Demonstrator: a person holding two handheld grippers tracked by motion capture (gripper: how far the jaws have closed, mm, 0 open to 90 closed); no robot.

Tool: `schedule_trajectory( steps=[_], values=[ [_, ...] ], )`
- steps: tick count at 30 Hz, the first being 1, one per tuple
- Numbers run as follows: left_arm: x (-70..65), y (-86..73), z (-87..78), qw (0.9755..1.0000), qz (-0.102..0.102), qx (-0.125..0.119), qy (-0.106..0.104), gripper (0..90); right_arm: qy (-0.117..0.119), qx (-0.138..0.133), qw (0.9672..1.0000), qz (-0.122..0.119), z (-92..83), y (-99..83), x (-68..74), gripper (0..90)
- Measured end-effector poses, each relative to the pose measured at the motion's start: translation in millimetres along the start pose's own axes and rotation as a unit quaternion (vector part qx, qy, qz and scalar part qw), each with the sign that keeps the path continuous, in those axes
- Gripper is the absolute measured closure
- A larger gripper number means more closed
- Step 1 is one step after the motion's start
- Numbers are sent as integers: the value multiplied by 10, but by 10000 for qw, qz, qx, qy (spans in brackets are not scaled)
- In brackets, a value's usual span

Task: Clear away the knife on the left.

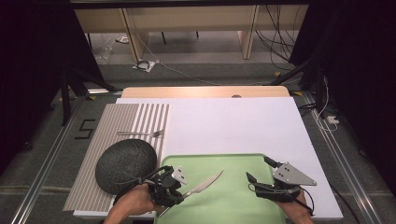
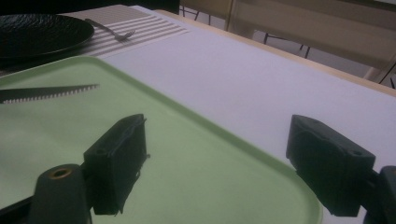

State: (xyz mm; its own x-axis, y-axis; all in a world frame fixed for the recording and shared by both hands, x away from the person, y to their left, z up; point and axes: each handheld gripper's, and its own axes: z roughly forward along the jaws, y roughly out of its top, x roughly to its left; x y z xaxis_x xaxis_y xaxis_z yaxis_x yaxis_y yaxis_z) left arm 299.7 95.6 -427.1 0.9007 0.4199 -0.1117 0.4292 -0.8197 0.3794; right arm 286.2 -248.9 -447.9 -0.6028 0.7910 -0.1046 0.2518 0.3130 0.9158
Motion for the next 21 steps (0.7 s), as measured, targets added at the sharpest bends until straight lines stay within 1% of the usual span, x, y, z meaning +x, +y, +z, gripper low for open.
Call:
schedule_trajectory(
  steps=[3,4,6,12,15,21],
  values=[
    [-20,9,51,10000,24,55,-37,793,2,-1,10000,-3,-2,0,2,211],
    [-37,11,85,9999,28,115,-70,793,1,2,10000,-7,-3,1,1,211],
    [-41,13,100,9999,44,126,-68,793,-3,-7,10000,-7,-3,1,0,212],
    [-83,17,201,9995,40,267,-159,793,-5,-19,10000,-21,-10,2,-3,212],
    [-103,18,264,9990,33,428,-156,793,2,-13,10000,-19,-11,1,-5,212],
    [-110,15,287,9986,19,503,-176,793,10,2,10000,-24,-9,1,2,212]
  ],
)
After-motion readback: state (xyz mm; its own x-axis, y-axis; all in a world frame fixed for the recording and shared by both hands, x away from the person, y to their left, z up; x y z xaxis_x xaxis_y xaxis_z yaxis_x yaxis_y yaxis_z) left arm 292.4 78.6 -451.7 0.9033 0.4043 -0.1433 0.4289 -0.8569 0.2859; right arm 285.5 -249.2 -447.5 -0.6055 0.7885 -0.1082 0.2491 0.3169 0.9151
